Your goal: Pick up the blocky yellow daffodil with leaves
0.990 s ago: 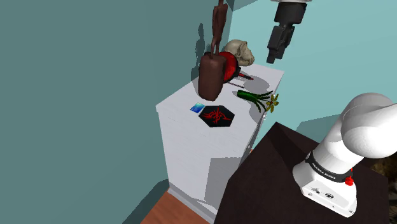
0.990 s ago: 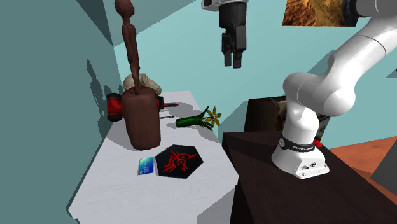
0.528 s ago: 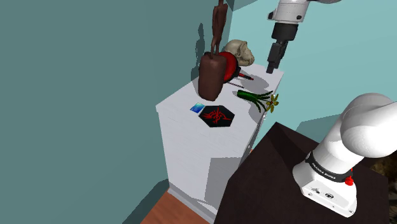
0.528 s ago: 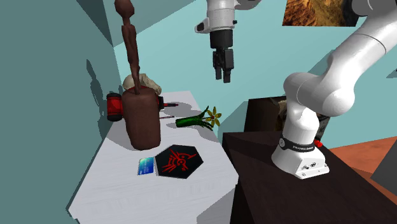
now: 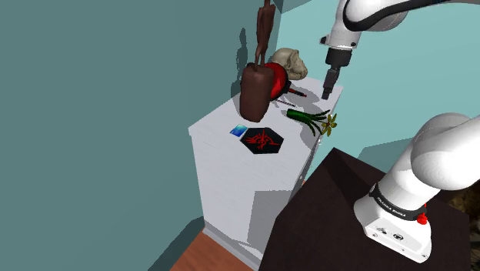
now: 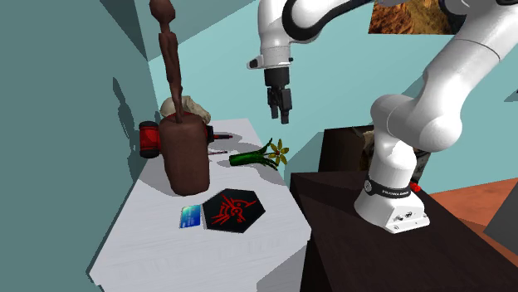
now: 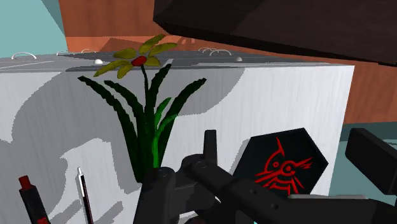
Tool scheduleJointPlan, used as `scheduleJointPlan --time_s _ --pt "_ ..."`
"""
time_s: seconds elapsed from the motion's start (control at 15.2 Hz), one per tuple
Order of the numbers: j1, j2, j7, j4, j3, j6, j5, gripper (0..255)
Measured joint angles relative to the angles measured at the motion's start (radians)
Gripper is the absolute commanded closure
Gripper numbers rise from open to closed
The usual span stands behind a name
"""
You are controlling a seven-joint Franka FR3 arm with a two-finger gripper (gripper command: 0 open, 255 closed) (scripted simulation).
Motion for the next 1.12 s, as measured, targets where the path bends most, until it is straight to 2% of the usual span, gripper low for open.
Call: scheduleJointPlan --time_s 0.4,0.86,1.12 --pt "-0.003 0.182 -0.19 0.02 -0.122 0.147 -0.013 0" --pt "0.008 0.469 -0.441 0.125 -0.231 0.289 0.083 0" --pt "0.006 0.535 -0.49 0.128 -0.239 0.339 0.121 0"
